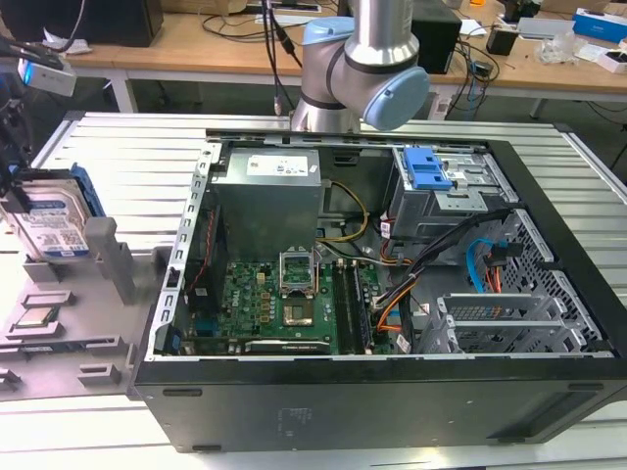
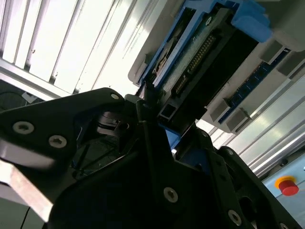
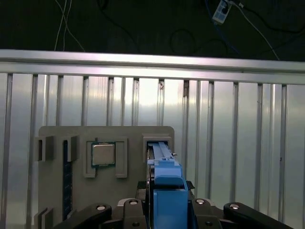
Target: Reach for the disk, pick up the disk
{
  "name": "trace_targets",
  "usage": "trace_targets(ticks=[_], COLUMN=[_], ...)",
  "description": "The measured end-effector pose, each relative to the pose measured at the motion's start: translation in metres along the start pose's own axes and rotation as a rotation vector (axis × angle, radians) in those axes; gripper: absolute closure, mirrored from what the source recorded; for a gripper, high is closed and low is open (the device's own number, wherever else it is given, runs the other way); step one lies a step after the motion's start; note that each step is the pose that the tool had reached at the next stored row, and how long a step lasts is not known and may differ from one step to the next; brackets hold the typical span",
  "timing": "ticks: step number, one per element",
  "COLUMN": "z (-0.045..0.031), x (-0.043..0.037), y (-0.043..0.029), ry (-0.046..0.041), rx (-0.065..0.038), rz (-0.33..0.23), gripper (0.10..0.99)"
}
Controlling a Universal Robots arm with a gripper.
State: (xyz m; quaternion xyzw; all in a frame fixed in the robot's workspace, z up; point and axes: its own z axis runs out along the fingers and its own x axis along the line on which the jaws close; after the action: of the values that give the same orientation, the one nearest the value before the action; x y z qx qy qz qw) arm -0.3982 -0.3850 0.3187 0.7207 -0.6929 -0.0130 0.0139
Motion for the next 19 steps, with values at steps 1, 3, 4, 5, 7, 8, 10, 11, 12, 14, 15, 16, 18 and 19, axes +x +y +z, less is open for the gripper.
trace_targets(ticks=[1, 3, 4, 5, 7, 8, 10, 11, 12, 14, 15, 16, 18, 19], z=[-0.0026, -0.0074, -0.0096, -0.0121, -0.0181, -0.0225, -0.0283, -0.0314, -0.0335, -0.0381, -0.0412, -0.0433, -0.0471, -0.0488], x=[-0.0001, -0.0002, -0.0003, -0.0003, -0.0004, -0.0005, -0.0006, -0.0007, -0.0007, -0.0008, -0.0008, -0.0009, -0.0009, -0.0009], y=[0.0001, 0.0003, 0.0004, 0.0005, 0.0007, 0.0009, 0.0011, 0.0012, 0.0013, 0.0014, 0.0016, 0.0016, 0.0018, 0.0018], ry=[0.0, 0.0001, 0.0, 0.0, 0.0, 0.0001, 0.0, -0.0001, -0.0001, 0.0001, 0.0, 0.0, 0.0, 0.0], rx=[0.0, 0.0, 0.0, 0.0, 0.0, 0.0, 0.0, 0.0, 0.0, 0.0, 0.0, 0.0, 0.0, 0.0], rz=[0.0, 0.0, 0.0, 0.0, 0.0, 0.0, 0.0, 0.0, 0.0, 0.0, 0.0, 0.0, 0.0, 0.0], gripper=[0.722, 0.722, 0.722, 0.722, 0.722, 0.722, 0.722, 0.722, 0.722, 0.722, 0.722, 0.722, 0.722, 0.722])
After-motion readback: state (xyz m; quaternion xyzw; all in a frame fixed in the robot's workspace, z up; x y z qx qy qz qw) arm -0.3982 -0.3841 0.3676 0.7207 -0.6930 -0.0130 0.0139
